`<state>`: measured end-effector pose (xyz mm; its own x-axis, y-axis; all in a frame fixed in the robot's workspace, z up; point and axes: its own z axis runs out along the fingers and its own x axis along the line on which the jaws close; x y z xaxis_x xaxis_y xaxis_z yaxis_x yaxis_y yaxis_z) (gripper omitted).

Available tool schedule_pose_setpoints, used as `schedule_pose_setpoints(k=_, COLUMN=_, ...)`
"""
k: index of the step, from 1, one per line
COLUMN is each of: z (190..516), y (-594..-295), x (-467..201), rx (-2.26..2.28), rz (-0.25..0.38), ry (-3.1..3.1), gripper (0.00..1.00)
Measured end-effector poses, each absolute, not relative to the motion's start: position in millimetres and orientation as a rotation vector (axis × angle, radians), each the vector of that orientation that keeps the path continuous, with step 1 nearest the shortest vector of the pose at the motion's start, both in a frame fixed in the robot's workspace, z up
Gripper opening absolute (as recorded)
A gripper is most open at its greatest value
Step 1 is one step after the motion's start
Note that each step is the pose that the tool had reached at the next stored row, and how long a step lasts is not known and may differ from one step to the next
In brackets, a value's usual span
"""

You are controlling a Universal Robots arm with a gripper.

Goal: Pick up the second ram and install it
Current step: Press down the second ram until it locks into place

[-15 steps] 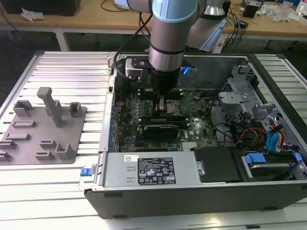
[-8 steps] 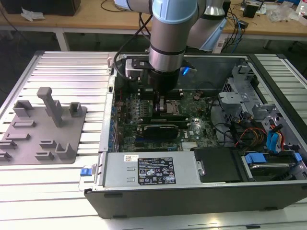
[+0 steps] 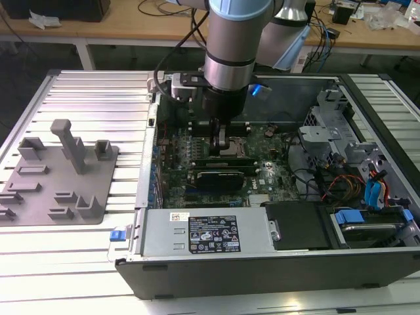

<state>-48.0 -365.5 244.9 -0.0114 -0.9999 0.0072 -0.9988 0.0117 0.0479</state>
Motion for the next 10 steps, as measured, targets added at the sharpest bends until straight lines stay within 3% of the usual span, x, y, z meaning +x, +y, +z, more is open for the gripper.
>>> schedule_pose_setpoints(k=10, z=244.8, y=-365.5, x=-27.1, rx=2.181, rz=-0.045, ry=-2.207, gripper=0.08)
